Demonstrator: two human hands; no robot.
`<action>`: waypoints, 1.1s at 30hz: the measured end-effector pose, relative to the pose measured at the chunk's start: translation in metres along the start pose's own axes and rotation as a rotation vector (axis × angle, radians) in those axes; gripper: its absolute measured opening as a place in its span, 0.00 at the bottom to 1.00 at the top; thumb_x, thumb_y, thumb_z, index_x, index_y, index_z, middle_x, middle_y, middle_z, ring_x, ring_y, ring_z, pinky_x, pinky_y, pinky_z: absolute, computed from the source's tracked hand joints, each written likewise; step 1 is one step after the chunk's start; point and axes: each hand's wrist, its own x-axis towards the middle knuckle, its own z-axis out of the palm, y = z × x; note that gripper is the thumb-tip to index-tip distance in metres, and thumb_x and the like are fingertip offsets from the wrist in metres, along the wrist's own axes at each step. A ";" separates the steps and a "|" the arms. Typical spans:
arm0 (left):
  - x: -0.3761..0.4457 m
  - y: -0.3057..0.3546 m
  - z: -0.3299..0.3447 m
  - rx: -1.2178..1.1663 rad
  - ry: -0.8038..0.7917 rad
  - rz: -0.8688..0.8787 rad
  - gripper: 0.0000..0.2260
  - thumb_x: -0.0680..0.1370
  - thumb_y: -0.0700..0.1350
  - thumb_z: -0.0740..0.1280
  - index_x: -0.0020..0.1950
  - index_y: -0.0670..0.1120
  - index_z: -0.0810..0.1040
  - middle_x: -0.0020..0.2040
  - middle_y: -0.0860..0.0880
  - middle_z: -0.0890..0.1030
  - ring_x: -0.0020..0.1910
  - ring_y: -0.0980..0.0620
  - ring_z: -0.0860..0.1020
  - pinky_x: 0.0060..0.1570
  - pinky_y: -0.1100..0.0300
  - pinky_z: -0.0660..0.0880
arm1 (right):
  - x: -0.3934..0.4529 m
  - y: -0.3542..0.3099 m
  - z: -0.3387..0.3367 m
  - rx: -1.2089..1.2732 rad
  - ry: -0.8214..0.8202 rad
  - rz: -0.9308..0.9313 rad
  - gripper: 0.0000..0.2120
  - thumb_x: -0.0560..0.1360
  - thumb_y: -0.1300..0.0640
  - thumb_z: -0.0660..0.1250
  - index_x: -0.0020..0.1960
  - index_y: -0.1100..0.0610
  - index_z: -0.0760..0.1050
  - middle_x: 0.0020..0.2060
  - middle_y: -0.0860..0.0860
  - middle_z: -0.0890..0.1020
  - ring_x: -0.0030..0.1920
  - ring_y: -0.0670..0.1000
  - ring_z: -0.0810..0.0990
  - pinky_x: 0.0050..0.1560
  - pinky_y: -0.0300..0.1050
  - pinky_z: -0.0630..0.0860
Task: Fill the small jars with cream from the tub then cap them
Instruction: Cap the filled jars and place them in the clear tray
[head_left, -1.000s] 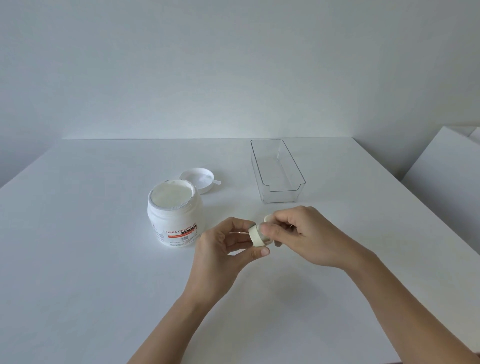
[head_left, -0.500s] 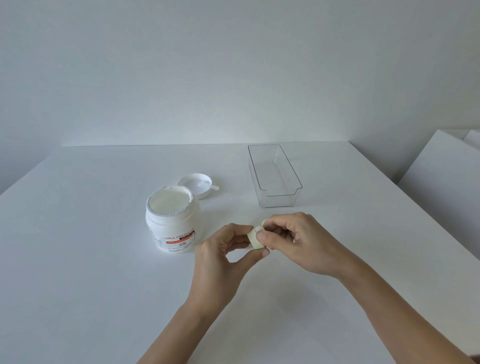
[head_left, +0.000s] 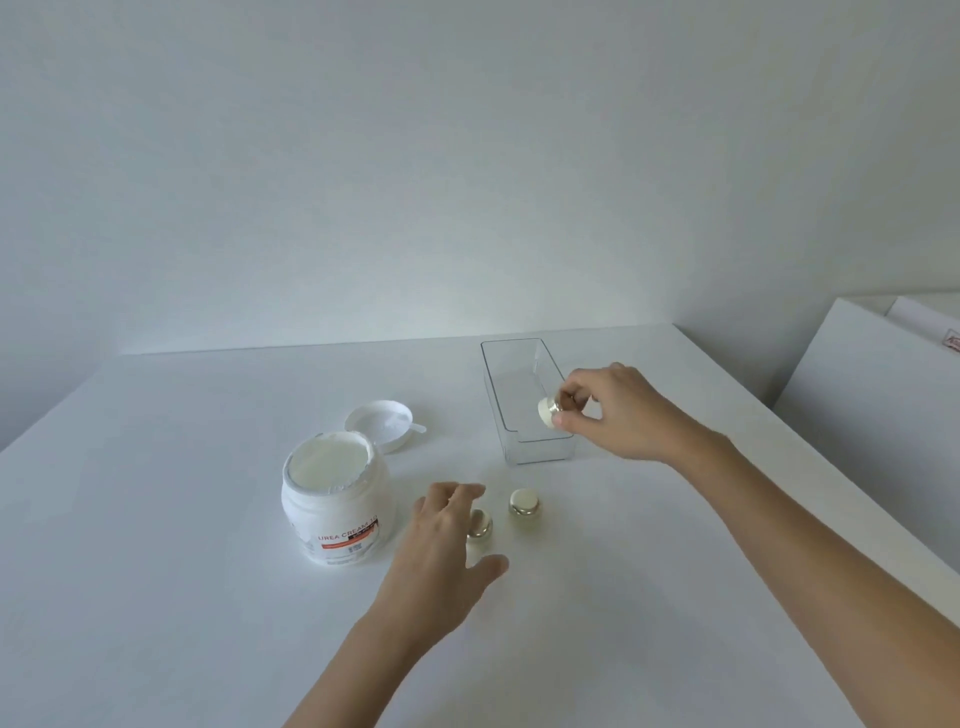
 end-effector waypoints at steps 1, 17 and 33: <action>0.001 -0.001 0.002 0.025 -0.018 -0.008 0.28 0.76 0.49 0.71 0.72 0.50 0.64 0.65 0.52 0.68 0.63 0.53 0.68 0.55 0.69 0.61 | 0.009 0.004 0.000 -0.079 -0.040 0.008 0.08 0.74 0.50 0.67 0.49 0.53 0.77 0.45 0.47 0.82 0.52 0.51 0.73 0.53 0.45 0.71; 0.008 -0.008 -0.002 0.028 0.089 0.013 0.12 0.76 0.39 0.70 0.59 0.45 0.75 0.50 0.52 0.75 0.49 0.52 0.74 0.45 0.69 0.64 | 0.075 0.001 0.037 -0.769 -0.388 -0.088 0.08 0.73 0.62 0.64 0.50 0.56 0.78 0.40 0.51 0.76 0.50 0.54 0.64 0.48 0.47 0.56; 0.098 0.048 -0.059 -0.041 0.286 0.096 0.09 0.76 0.40 0.70 0.52 0.36 0.78 0.42 0.44 0.83 0.45 0.44 0.80 0.50 0.54 0.77 | -0.023 -0.019 0.038 -0.067 -0.080 -0.190 0.07 0.76 0.59 0.62 0.51 0.54 0.77 0.47 0.52 0.81 0.50 0.51 0.75 0.51 0.43 0.72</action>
